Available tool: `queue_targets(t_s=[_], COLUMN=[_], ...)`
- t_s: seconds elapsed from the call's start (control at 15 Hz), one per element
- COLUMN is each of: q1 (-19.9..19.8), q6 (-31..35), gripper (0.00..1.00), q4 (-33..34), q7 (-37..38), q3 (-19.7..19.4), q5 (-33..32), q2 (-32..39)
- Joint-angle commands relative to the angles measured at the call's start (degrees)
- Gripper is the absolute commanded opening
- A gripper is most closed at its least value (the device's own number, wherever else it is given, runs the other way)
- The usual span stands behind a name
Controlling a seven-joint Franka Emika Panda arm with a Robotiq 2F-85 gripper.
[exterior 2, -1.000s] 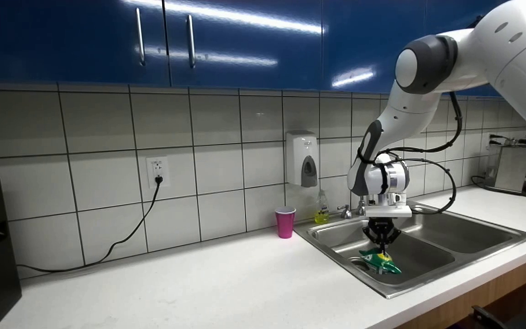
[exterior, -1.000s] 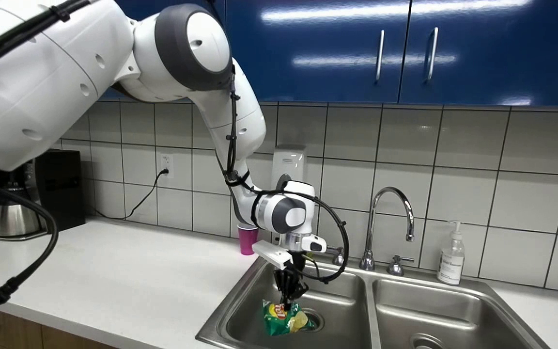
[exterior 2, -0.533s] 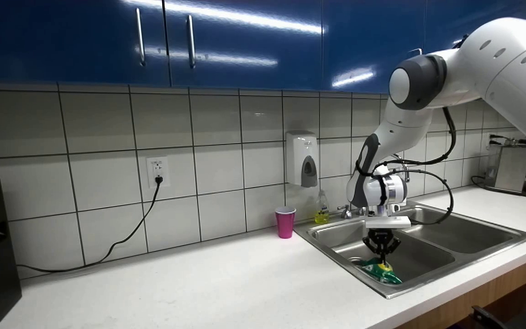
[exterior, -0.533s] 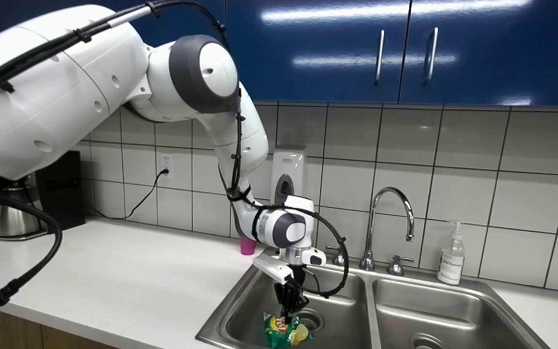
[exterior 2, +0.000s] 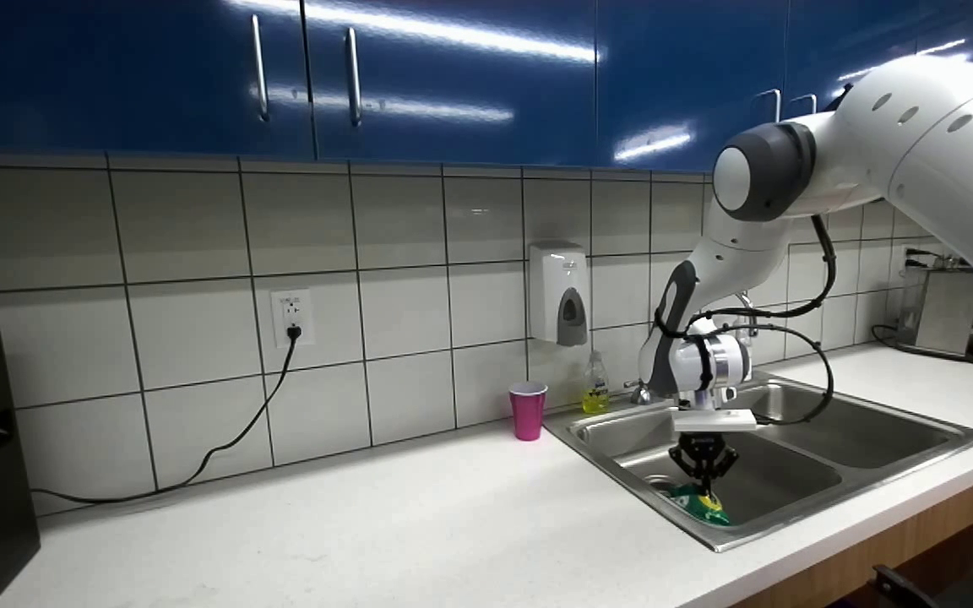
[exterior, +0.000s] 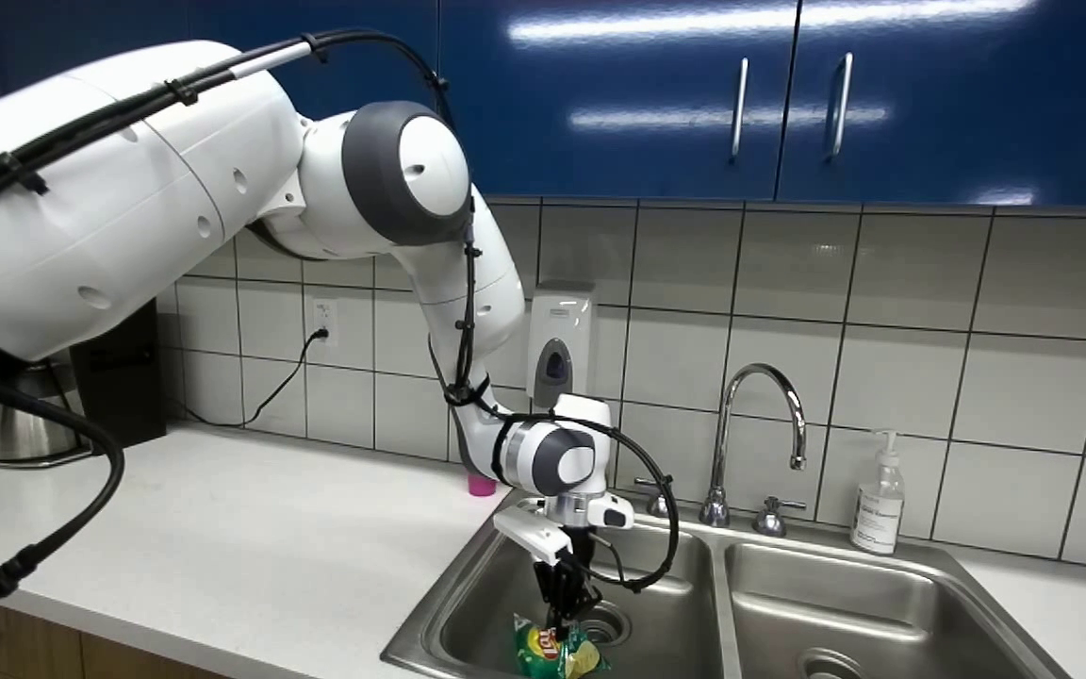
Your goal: Put the pack of lays in the sink
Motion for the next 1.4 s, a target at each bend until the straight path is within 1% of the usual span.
queue_targets(t_s=[0.0,0.07,0.13,0.2,0.53,0.73,0.87,1.07,1.33], q1=[0.3,0.3,0.4,0.4,0.9,1.7,2.2,3.2,4.5], q6=[-0.1,-0.2,-0.2,-0.3,0.0,0.5,0.5,0.7,0.5], gripper=[0.0,0.0,0.26,0.27,0.63,0.87,0.99,1.0,1.0], q4=[2.0,2.2,2.3,2.1,0.7,-0.8,-1.9,-4.1,-8.7], q7=[0.4,0.4,0.6,0.5,0.5,0.7,0.9,1.2,1.3], q3=[-0.4,-0.5,-0.5,-0.4,-0.2,-0.2,-0.3,-0.2,-0.1], q5=[-0.9,-0.9,-0.9,-0.8,-0.7,-0.7,-0.7,-0.7,-0.8], q2=[1.3,1.5,1.5,1.2,-1.3,-3.6,-5.5,-8.9,-15.0])
